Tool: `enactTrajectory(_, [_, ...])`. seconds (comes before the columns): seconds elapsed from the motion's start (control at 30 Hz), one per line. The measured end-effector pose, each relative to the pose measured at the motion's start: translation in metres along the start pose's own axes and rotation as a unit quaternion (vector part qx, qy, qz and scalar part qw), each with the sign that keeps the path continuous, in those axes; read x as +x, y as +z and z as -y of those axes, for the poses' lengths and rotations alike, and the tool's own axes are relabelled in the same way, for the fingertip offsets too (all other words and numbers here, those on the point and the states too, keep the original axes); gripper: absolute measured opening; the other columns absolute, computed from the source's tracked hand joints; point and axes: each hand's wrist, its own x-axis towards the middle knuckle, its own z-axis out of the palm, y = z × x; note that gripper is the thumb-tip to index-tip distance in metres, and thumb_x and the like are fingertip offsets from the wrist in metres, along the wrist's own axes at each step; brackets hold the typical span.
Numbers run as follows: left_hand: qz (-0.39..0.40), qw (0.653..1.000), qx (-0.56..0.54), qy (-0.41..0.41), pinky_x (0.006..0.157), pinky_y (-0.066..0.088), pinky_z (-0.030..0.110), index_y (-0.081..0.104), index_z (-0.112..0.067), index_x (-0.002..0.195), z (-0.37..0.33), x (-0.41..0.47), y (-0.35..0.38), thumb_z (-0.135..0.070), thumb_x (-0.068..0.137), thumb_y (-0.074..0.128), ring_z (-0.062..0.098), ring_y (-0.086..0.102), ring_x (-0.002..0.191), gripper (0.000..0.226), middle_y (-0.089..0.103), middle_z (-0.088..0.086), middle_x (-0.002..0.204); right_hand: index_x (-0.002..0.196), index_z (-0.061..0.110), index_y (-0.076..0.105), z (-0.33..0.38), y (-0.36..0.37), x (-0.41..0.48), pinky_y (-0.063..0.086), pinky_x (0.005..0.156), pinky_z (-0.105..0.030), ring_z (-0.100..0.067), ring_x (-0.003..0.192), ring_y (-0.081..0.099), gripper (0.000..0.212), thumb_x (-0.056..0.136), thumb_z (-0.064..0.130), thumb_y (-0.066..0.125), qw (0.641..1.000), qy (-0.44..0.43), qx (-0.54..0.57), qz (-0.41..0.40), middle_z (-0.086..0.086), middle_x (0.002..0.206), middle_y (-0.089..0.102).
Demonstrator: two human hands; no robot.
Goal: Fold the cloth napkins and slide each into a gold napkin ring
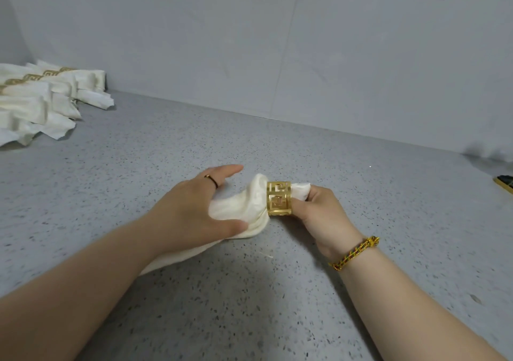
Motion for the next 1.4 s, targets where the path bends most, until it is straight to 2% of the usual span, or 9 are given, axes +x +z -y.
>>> enactTrajectory(0.1, [-0.002,0.991,0.104,0.089,0.098,0.027,0.02,0.009,-0.04,0.144,-0.023,0.013,0.007,-0.062,0.065,0.068,-0.002,0.034,0.122,0.1,0.026,-0.022,0.144,0.086,-0.007,0.067,0.0,0.004,-0.001,0.046,0.076,-0.038,-0.024,0.079,0.057,0.011,0.079,-0.008,0.058,1.0,-0.005,-0.008,-0.002,-0.03,0.095,0.066])
enactTrajectory(0.17, [-0.009,0.984,0.148,0.102,0.103,0.027,0.023,0.015,-0.038,0.144,-0.034,0.024,0.018,-0.058,0.072,0.064,0.005,0.034,0.129,0.09,0.028,-0.018,0.147,0.083,-0.009,0.065,-0.001,0.004,-0.003,0.043,0.07,-0.035,-0.024,0.075,0.055,0.009,0.079,-0.01,0.057,1.0,-0.009,-0.002,0.005,-0.025,0.084,0.066])
enactTrajectory(0.3, [-0.05,0.993,0.079,0.069,0.091,0.039,0.024,0.047,-0.04,0.127,-0.031,0.031,0.03,-0.048,0.074,0.067,0.006,0.049,0.11,0.057,0.057,-0.017,0.12,0.088,0.005,0.064,0.0,0.004,-0.006,0.045,0.063,-0.02,-0.015,0.072,0.055,0.018,0.079,-0.009,0.056,0.999,-0.035,0.001,-0.001,-0.008,0.085,0.06])
enactTrajectory(0.47, [-0.084,0.995,-0.031,0.052,0.084,0.046,0.032,0.063,-0.036,0.104,-0.025,0.028,0.031,-0.051,0.061,0.071,0.004,0.055,0.093,0.047,0.064,-0.014,0.096,0.073,0.013,0.06,0.004,0.006,-0.007,0.044,0.056,-0.01,-0.008,0.066,0.054,0.023,0.078,-0.01,0.06,0.998,-0.049,0.042,0.011,-0.002,0.079,0.057])
enactTrajectory(0.8, [-0.089,0.979,-0.185,0.012,0.065,0.044,0.021,0.065,-0.028,0.079,-0.017,0.02,0.029,-0.026,0.065,0.081,-0.001,0.055,0.063,0.021,0.066,-0.005,0.076,0.071,0.017,0.062,0.01,0.006,-0.015,0.046,0.065,-0.021,-0.012,0.068,0.055,0.026,0.075,-0.009,0.065,0.993,-0.083,0.086,0.011,-0.003,0.082,0.06])
enactTrajectory(1.07, [-0.058,0.987,-0.145,-0.021,0.055,0.04,0.014,0.067,-0.028,0.077,-0.013,0.021,0.028,-0.027,0.066,0.078,-0.001,0.053,0.056,0.016,0.063,-0.009,0.06,0.07,0.014,0.066,0.012,-0.001,-0.016,0.047,0.055,-0.013,-0.003,0.055,0.059,0.026,0.076,-0.011,0.062,0.99,-0.08,0.113,-0.016,0.007,0.062,0.066])
enactTrajectory(1.23, [-0.043,0.994,-0.097,-0.027,0.061,0.042,0.023,0.068,-0.016,0.082,-0.011,0.02,0.028,-0.031,0.066,0.078,0.007,0.054,0.059,0.024,0.065,0.001,0.068,0.087,0.015,0.064,0.015,-0.015,-0.01,0.046,0.07,-0.02,-0.013,0.075,0.058,0.014,0.08,0.002,0.064,0.996,-0.017,0.068,0.046,-0.005,0.082,0.065])
enactTrajectory(1.33, [-0.033,0.998,-0.056,-0.021,0.067,0.047,0.028,0.068,-0.017,0.087,-0.017,0.02,0.027,-0.034,0.067,0.077,0.012,0.06,0.068,0.028,0.067,0.001,0.074,0.115,0.02,0.048,0.017,-0.022,-0.01,0.044,0.09,-0.023,-0.012,0.1,0.057,0.051,0.072,0.033,0.073,0.99,0.02,0.056,0.131,-0.001,0.109,0.06])
enactTrajectory(1.4, [-0.025,0.999,-0.021,-0.021,0.071,0.047,0.029,0.068,-0.02,0.091,-0.021,0.02,0.027,-0.036,0.069,0.076,0.011,0.061,0.072,0.029,0.067,-0.001,0.076,0.118,0.024,0.045,0.02,-0.021,-0.012,0.046,0.092,-0.025,-0.012,0.101,0.058,0.054,0.073,0.037,0.071,0.991,0.034,0.031,0.127,0.005,0.107,0.059])
